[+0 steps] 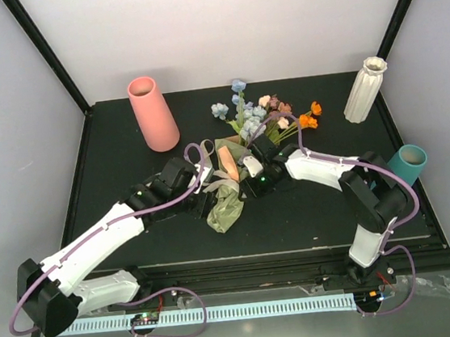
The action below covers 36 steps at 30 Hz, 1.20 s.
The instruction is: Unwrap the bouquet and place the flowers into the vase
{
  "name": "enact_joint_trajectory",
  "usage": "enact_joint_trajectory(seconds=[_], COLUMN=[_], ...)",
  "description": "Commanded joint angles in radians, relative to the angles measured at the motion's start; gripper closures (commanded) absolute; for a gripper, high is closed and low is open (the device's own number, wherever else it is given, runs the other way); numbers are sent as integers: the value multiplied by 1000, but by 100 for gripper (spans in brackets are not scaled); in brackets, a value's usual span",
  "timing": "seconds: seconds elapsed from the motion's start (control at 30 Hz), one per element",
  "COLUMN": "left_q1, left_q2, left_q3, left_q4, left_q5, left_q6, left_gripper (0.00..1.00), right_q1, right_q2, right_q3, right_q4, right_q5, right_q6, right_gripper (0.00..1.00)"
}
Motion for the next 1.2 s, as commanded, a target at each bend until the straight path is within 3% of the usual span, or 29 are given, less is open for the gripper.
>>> enact_joint_trajectory(seconds=[0.0,0.1,0.5,0.97,1.17], left_q1=[8,9,10,20,56], left_q2=[-21,-17,-3,-54,-98], left_q3=[-9,-11,-7,77,137], left_q4=[-14,-6,11,-69,-124], left_q5=[-12,-8,-1,-105,-218], left_q6=[-18,-18,-16,-22,-38], left_gripper=[41,42,42,46,46], right_q1=[13,16,17,20,83], right_q2=[29,29,7,-150,-33], right_q3=[39,41,23,99,330], right_q4=[-2,-7,-10,-54,-139], right_q5=[19,16,-3,-117,-146], right_q6=[-25,-29,-36,-26,-65], right_gripper=[50,68,98,98,98])
